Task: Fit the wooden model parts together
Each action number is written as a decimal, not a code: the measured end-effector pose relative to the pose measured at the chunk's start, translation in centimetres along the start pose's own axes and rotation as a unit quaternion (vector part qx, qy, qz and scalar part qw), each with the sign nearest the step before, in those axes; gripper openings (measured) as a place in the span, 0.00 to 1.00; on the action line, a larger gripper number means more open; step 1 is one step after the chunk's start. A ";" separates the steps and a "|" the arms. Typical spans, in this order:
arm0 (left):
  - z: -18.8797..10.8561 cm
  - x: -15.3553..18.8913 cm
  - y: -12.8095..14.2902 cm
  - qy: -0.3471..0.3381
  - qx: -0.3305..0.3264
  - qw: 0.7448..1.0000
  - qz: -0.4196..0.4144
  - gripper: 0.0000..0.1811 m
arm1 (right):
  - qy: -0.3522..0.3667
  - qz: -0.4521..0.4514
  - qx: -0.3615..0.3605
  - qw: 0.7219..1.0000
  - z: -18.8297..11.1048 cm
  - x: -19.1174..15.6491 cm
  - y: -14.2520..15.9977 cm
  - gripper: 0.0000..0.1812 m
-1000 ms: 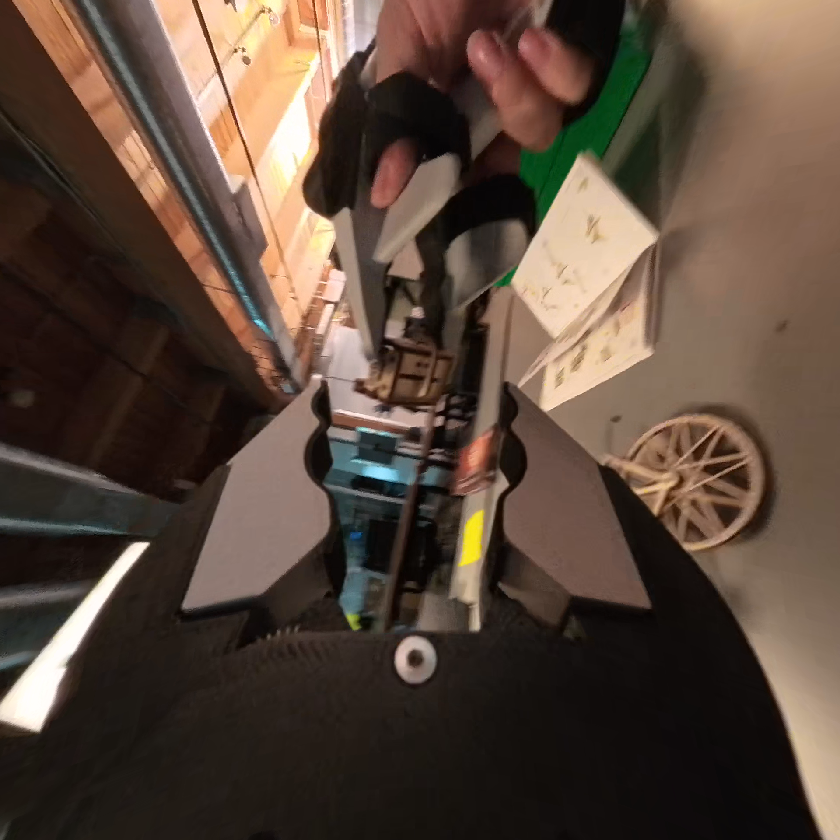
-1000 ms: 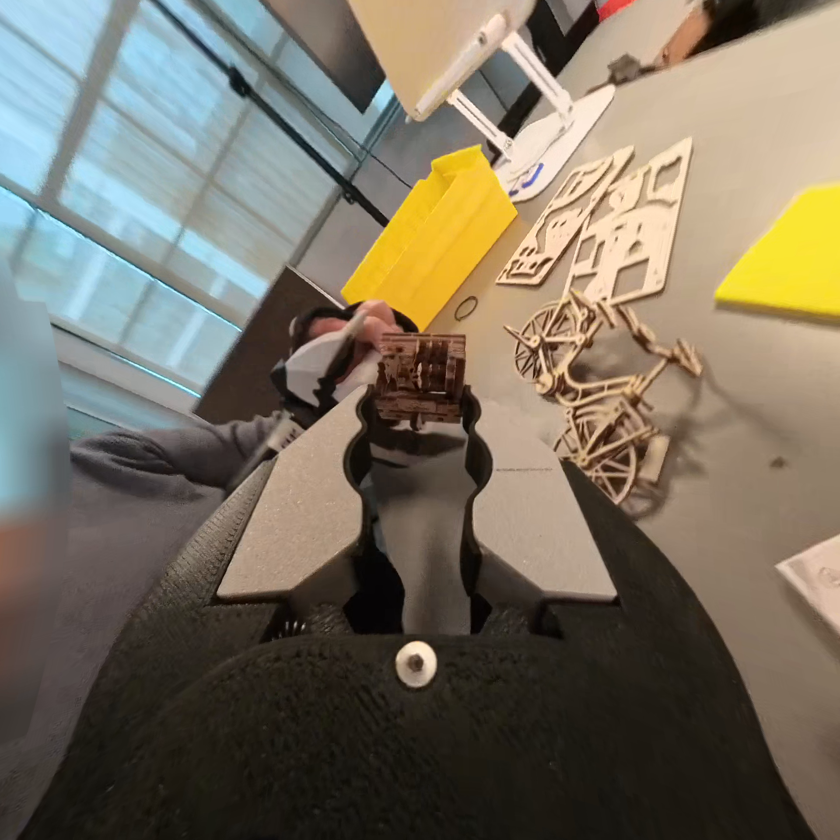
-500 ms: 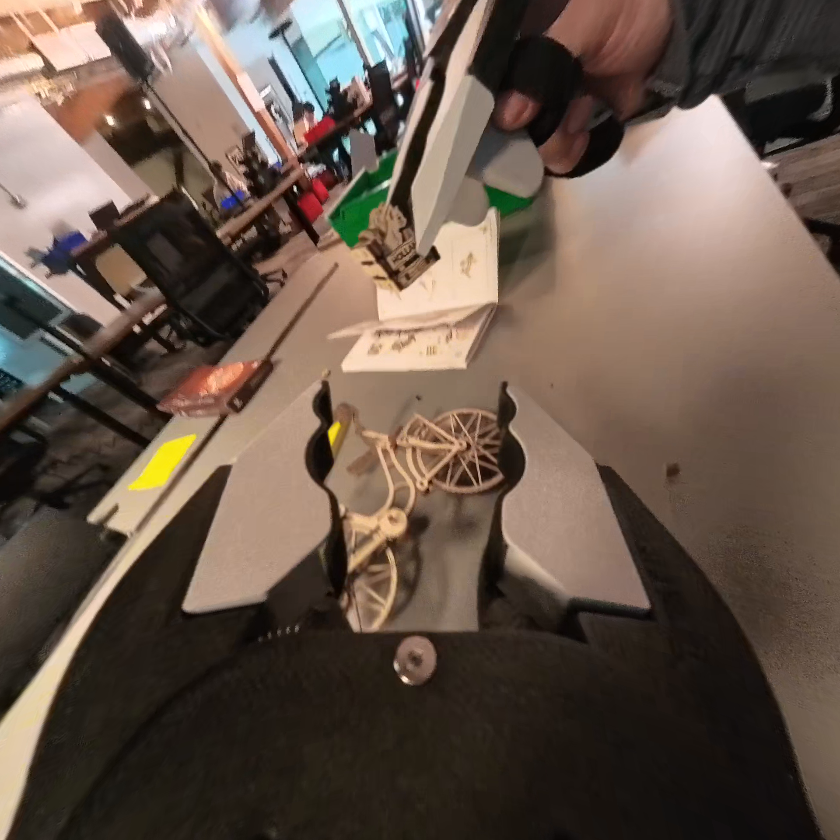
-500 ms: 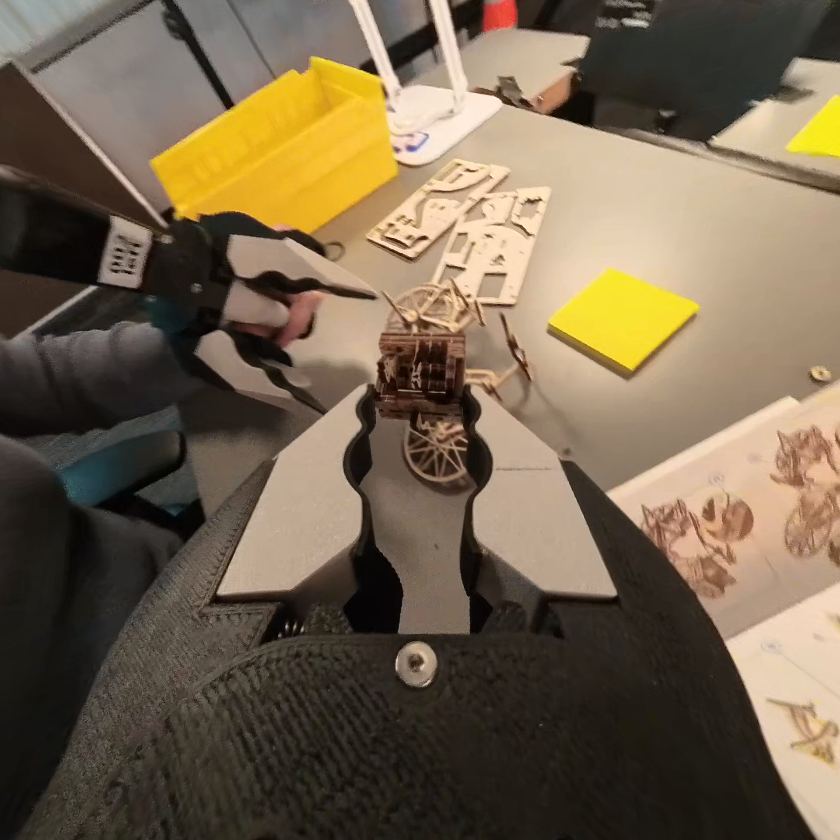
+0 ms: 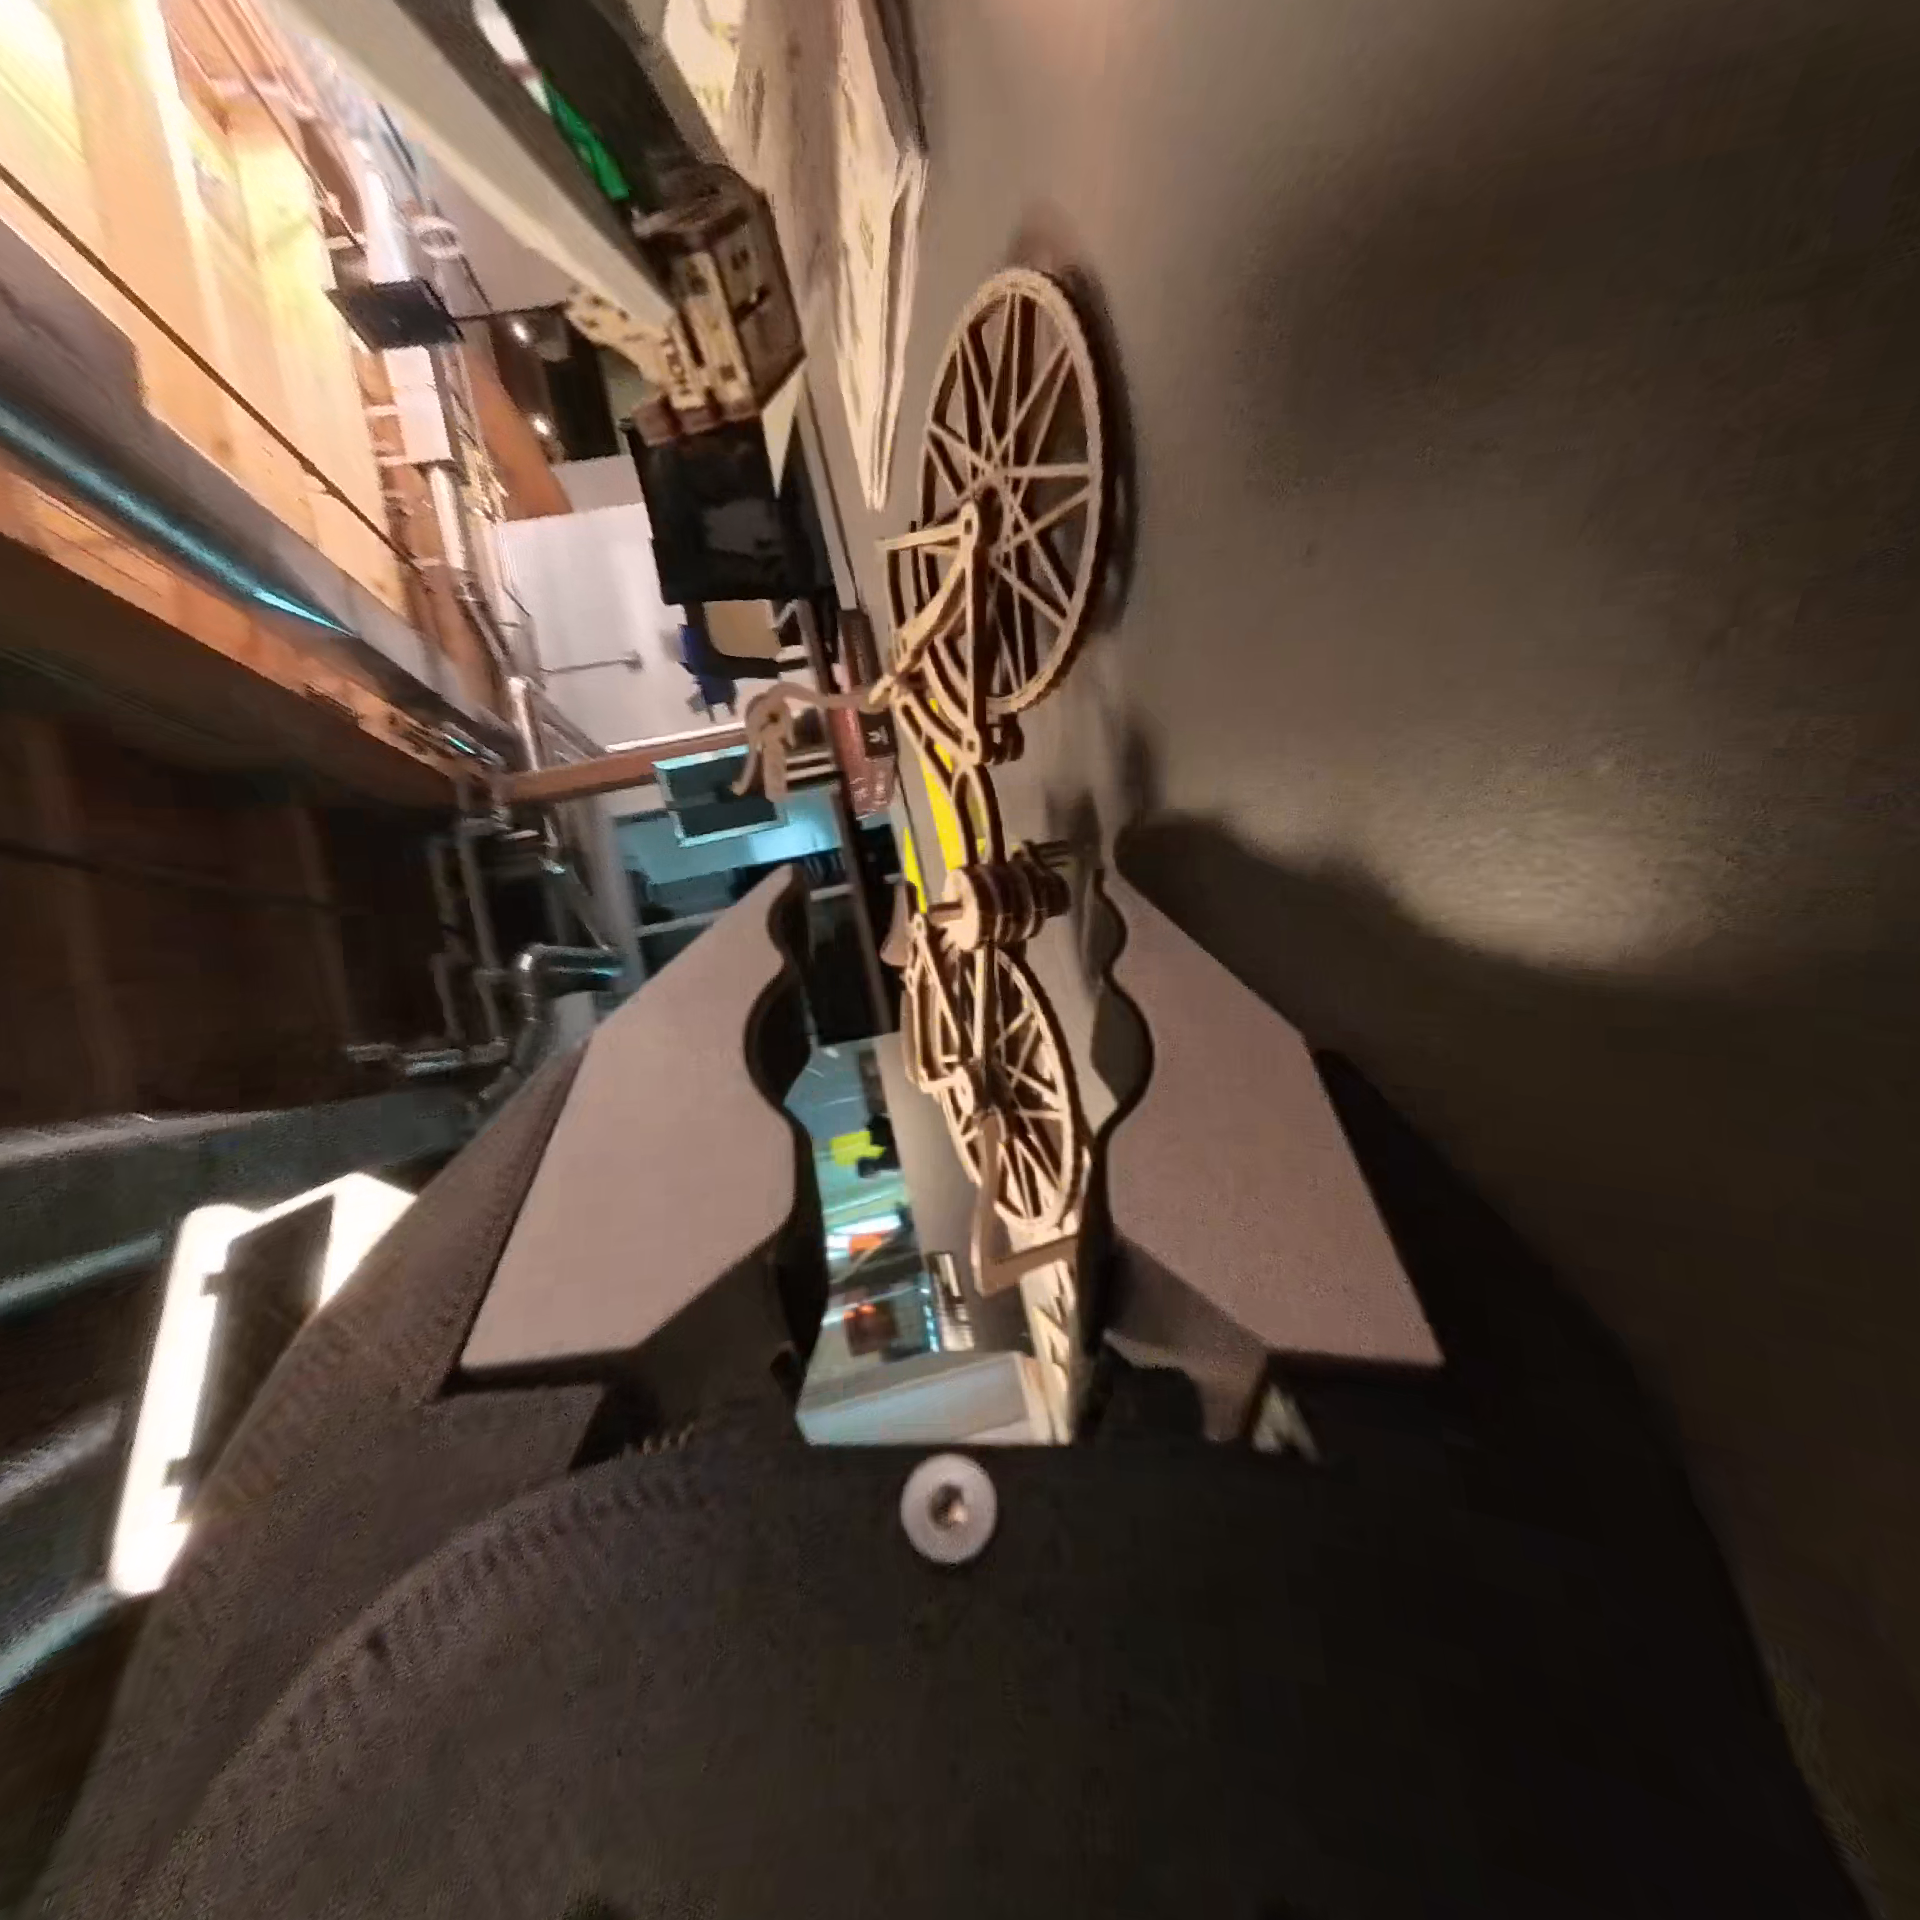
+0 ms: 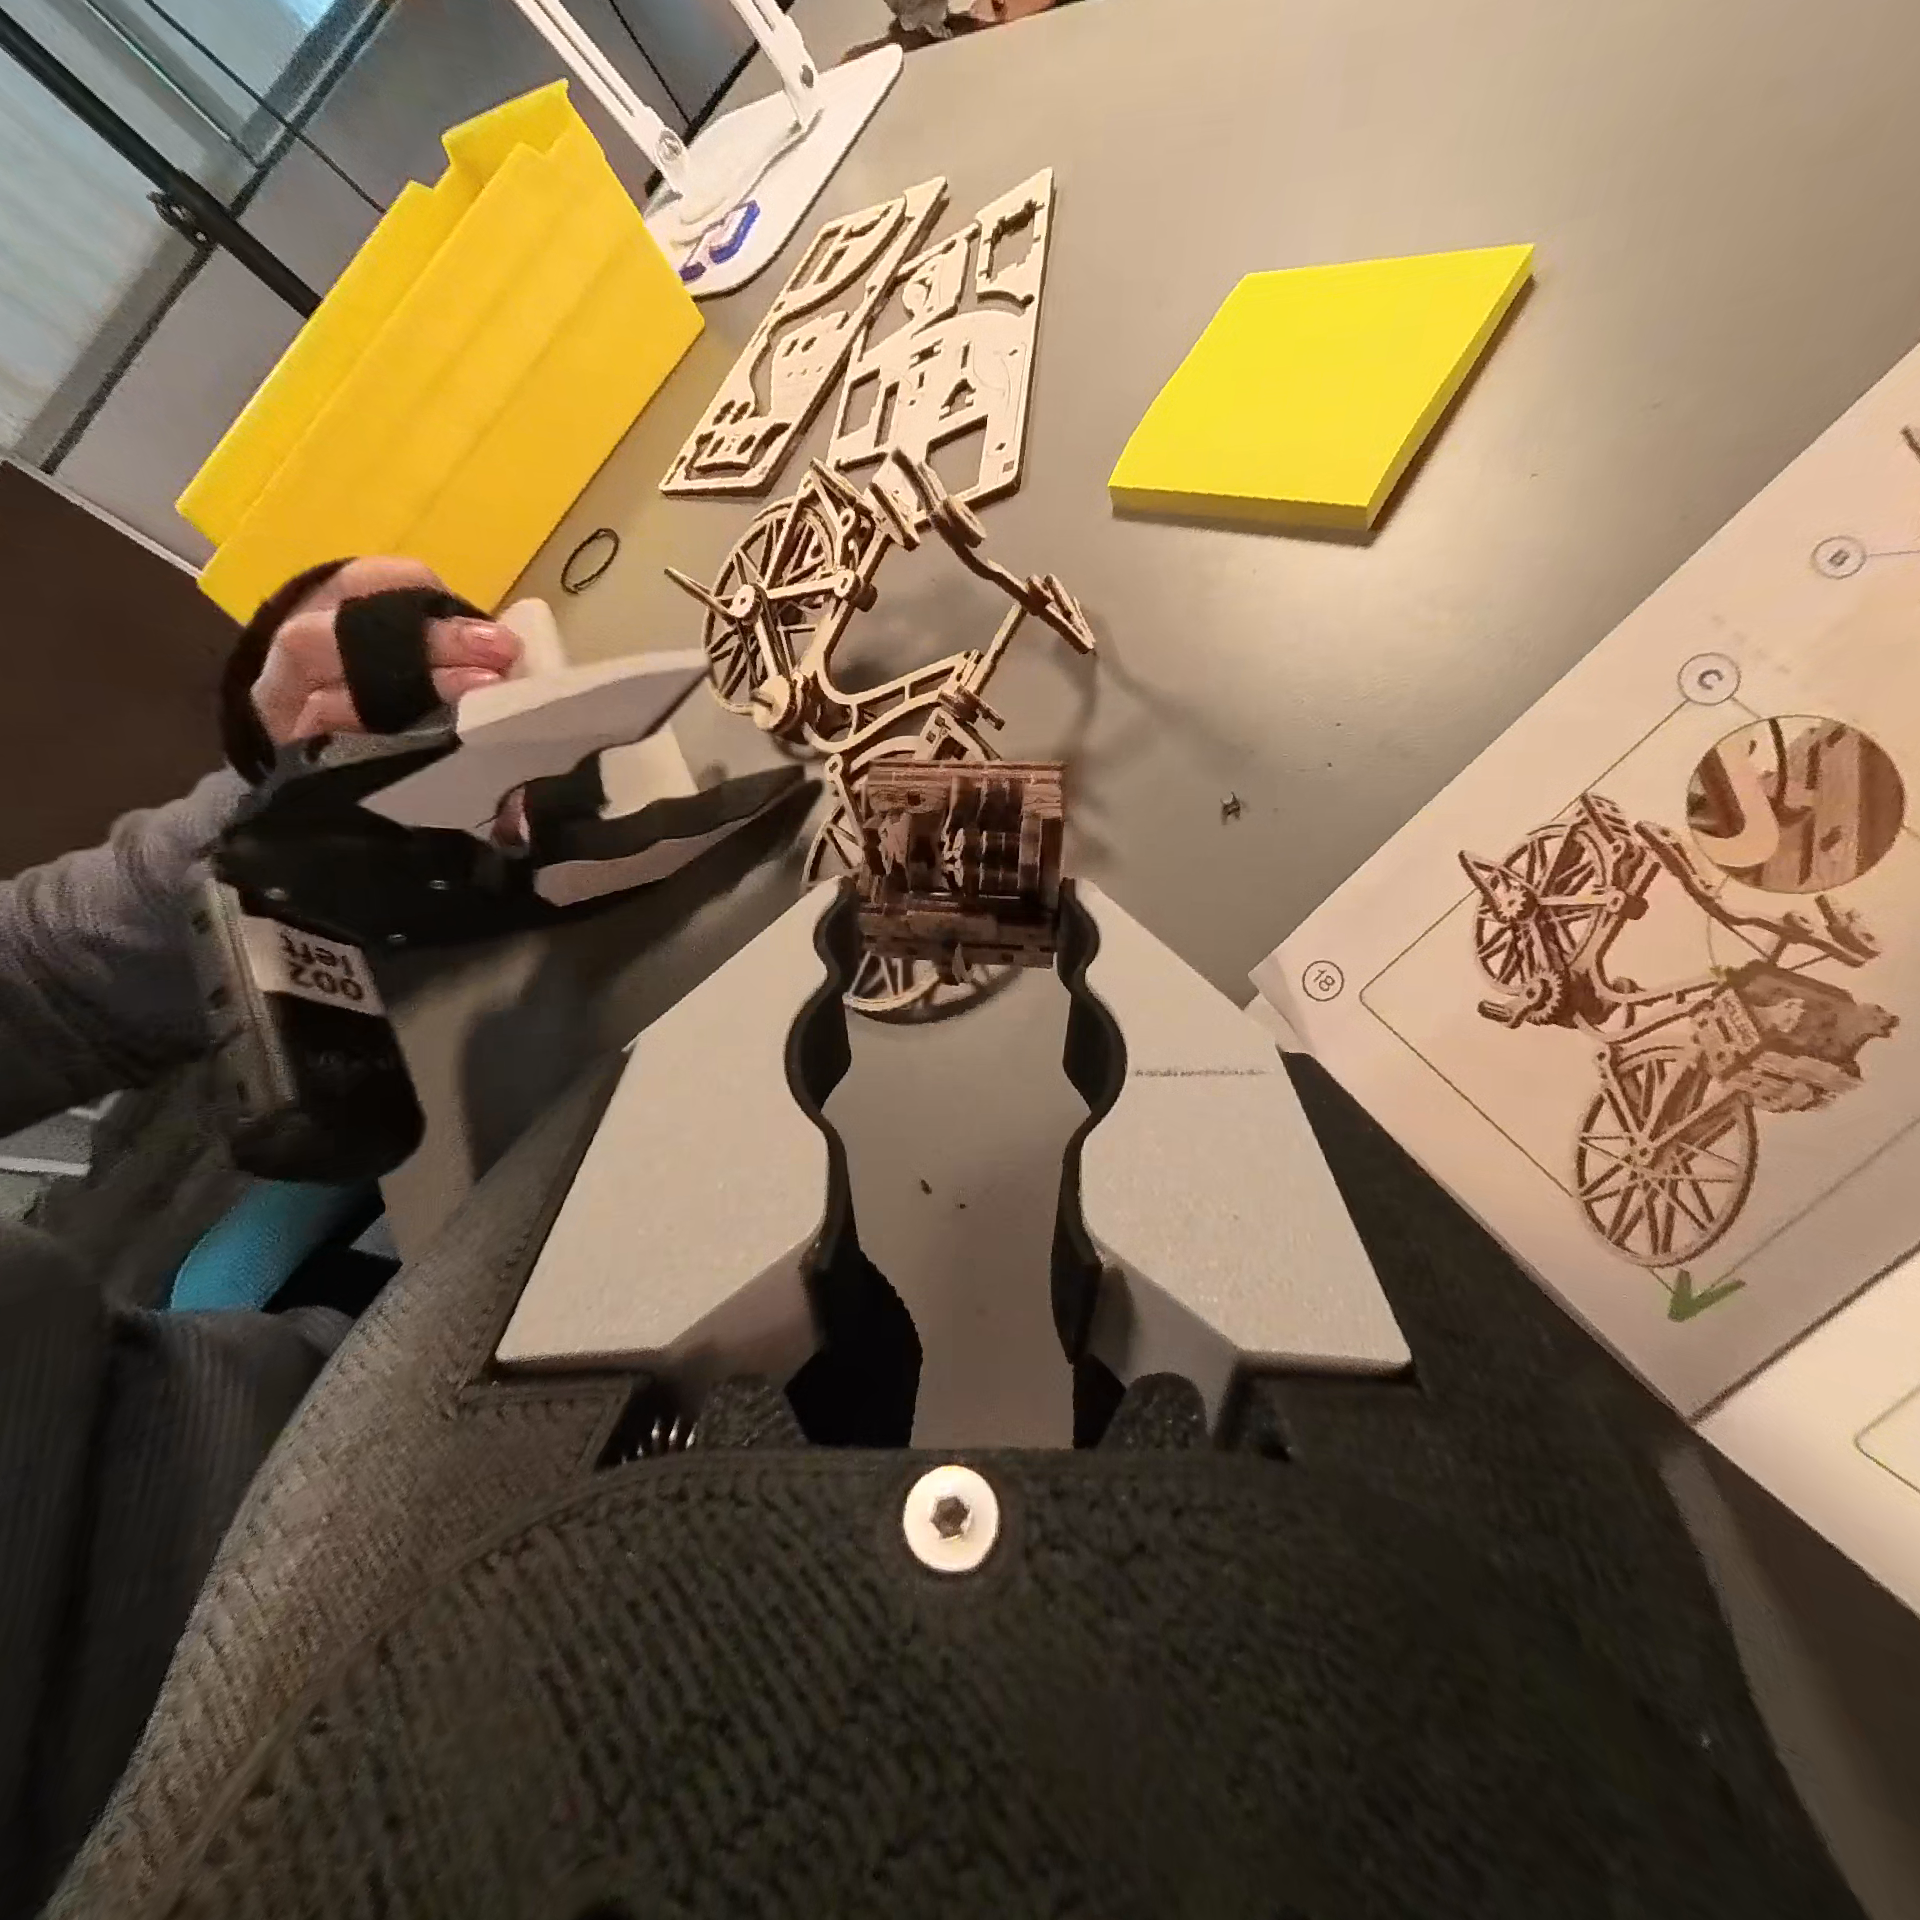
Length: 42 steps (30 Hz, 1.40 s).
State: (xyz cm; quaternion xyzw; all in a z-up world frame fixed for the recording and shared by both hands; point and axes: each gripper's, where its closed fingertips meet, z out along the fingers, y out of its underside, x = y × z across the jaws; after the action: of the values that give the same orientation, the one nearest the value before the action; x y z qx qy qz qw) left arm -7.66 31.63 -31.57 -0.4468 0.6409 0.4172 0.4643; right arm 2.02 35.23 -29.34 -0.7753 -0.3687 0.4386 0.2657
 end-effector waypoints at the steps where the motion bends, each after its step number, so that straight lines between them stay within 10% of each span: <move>1: 0.2 0.0 0.0 0.001 0.005 1.000 0.005 0.29 | -0.003 0.002 0.000 1.000 0.0 0.0 0.0 0.20; 17: 4.2 -1.4 0.6 -0.017 -0.067 0.996 0.050 0.25 | -0.047 0.051 0.024 0.997 0.1 -0.2 -0.3 0.20; 26: 5.6 -2.0 0.6 -0.042 -0.091 0.992 0.079 0.05 | -0.093 0.122 0.082 0.985 0.2 0.5 -2.0 0.20; 42: 1.3 -3.3 -3.8 -0.160 0.119 0.977 0.076 0.03 | -0.188 0.297 0.094 0.931 -0.5 -0.1 -1.4 0.20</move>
State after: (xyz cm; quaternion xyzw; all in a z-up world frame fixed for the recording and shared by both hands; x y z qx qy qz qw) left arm -3.11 32.52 -29.15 -0.2659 0.6353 0.4383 0.5776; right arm 1.97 35.90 -28.01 -0.7239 -0.1222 0.6682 0.1205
